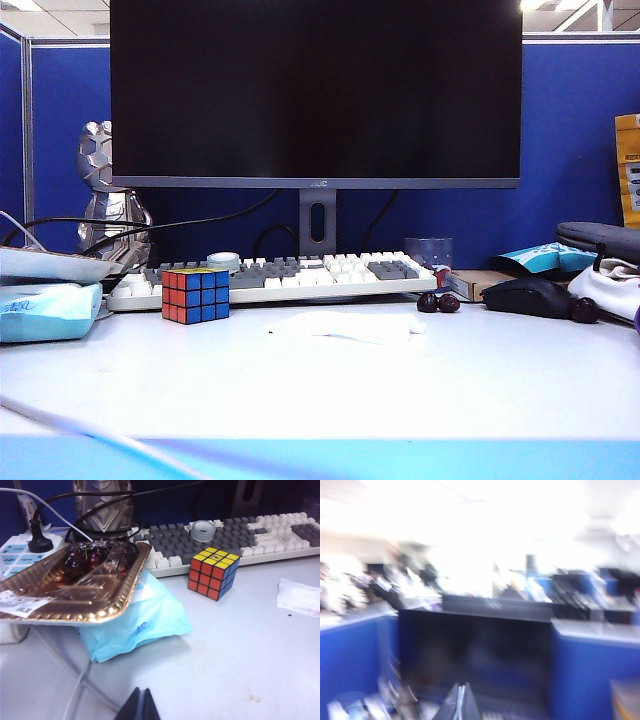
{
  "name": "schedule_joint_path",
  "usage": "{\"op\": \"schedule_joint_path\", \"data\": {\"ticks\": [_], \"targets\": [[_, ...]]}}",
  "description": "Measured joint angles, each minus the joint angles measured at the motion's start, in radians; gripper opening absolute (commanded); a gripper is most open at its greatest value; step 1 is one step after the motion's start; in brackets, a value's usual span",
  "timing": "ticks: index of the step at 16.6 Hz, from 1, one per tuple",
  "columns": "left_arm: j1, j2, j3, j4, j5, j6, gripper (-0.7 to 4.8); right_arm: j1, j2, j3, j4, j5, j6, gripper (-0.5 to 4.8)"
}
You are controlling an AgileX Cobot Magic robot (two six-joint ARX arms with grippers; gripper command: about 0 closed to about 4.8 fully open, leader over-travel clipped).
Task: Use the wet wipes on the table to wipe the cherry juice off the table, then put the wipes back on the table.
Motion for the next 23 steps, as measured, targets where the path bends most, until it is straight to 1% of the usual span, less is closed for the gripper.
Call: {"op": "schedule_joint_path", "data": {"ticks": [1,2,3,4,5,7,9,10,11,12,15,16,19,20,23], "targets": [[0.000,0.000,0.000,0.000,0.000,0.000,-0.02,0.000,-0.079,-0.169,-0.001,0.053,-0.006,-0.01],[0.000,0.000,0.000,0.000,0.000,0.000,-0.02,0.000,-0.143,-0.347,0.005,0.063,-0.030,-0.01],[0.000,0.000,0.000,0.000,0.000,0.000,-0.02,0.000,-0.187,-0.490,0.023,0.062,-0.042,-0.01],[0.000,0.000,0.000,0.000,0.000,0.000,-0.02,-0.001,-0.251,-0.676,0.112,0.062,-0.044,-0.01],[0.000,0.000,0.000,0.000,0.000,0.000,-0.02,-0.005,-0.341,-0.912,0.233,0.061,-0.045,-0.01],[0.000,0.000,0.000,0.000,0.000,0.000,-0.02,-0.010,-0.469,-1.233,0.482,0.061,-0.045,-0.01],[0.000,0.000,0.000,0.000,0.000,0.000,-0.02,-0.044,-0.584,-1.565,0.786,0.061,-0.047,-0.01],[0.000,0.000,0.000,0.000,0.000,0.000,-0.02,-0.088,-0.667,-1.799,0.936,0.037,-0.048,-0.01],[0.000,0.000,0.000,0.000,0.000,0.000,-0.02,-0.126,-0.711,-1.945,1.013,-0.019,-0.048,-0.01],[0.000,0.000,0.000,0.000,0.000,0.000,-0.02,-0.153,-0.750,-2.053,1.075,-0.054,-0.048,-0.01],[0.000,0.000,0.000,0.000,0.000,0.000,-0.02,-0.233,-0.863,-2.305,1.252,-0.074,-0.025,-0.01],[0.000,0.000,0.000,0.000,0.000,0.000,-0.02,-0.258,-0.899,-2.356,1.267,-0.074,-0.019,-0.01],[0.000,0.000,0.000,0.000,0.000,0.000,-0.02,-0.321,-0.912,-2.452,1.275,-0.075,-0.004,-0.01],[0.000,0.000,0.000,0.000,0.000,0.000,-0.02,-0.349,-0.912,-2.463,1.276,-0.073,0.002,-0.01],[0.000,0.000,0.000,0.000,0.000,0.000,-0.02,-0.388,-0.912,-2.489,1.279,-0.061,0.005,-0.01]]}}
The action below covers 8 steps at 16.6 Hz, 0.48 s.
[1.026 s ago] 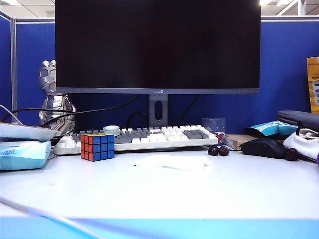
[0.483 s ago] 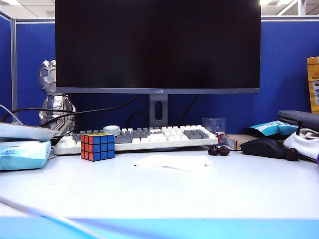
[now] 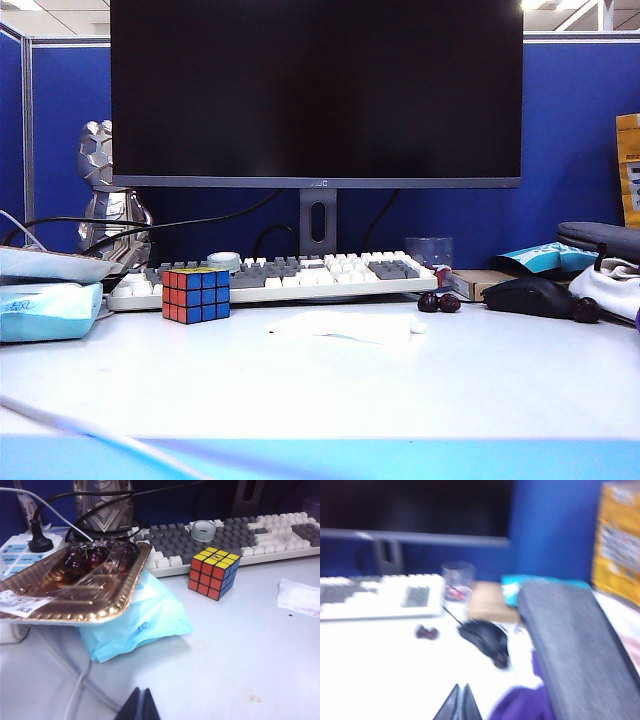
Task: Use the wet wipes on the table to wipe the cherry juice off the table, then put the wipes back on the table.
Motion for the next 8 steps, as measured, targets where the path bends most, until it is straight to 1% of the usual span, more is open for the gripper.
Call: {"op": "schedule_joint_path", "data": {"ticks": [2,5,8], "targets": [[0.000,0.000,0.000,0.000,0.000,0.000,-0.02,0.001,0.000,-0.032,0.002,0.019,0.003,-0.01],[0.000,0.000,0.000,0.000,0.000,0.000,-0.02,0.001,0.000,-0.109,0.000,0.020,0.047,-0.01],[0.000,0.000,0.000,0.000,0.000,0.000,-0.02,0.001,0.000,-0.130,-0.058,0.029,0.055,-0.01]]}}
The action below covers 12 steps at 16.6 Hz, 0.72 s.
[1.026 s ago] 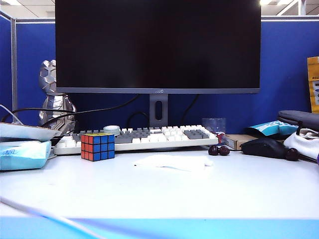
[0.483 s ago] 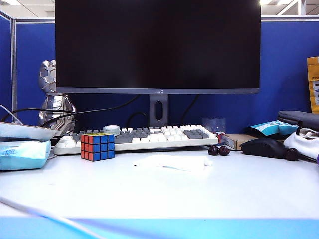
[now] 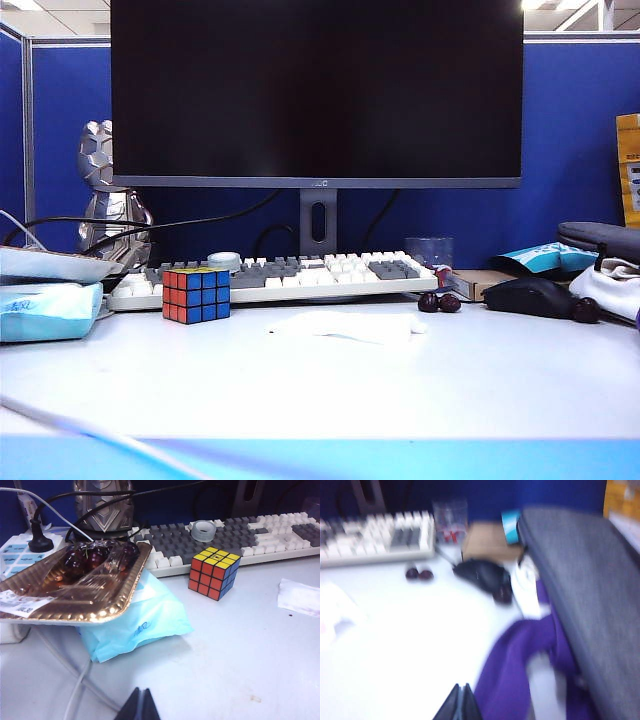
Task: Use the wet wipes on the table to wipe the cherry juice off the table, then put the wipes back on the table.
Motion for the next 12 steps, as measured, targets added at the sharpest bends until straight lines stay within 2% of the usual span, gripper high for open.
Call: {"op": "schedule_joint_path", "data": {"ticks": [3,6,12], "targets": [[0.000,0.000,0.000,0.000,0.000,0.000,-0.02,0.000,0.000,0.000,-0.021,0.002,0.008,-0.01],[0.000,0.000,0.000,0.000,0.000,0.000,-0.02,0.000,0.000,0.000,-0.021,0.001,0.096,-0.01],[0.000,0.000,0.000,0.000,0.000,0.000,-0.02,0.000,0.000,0.000,-0.021,0.000,0.079,-0.01]]}}
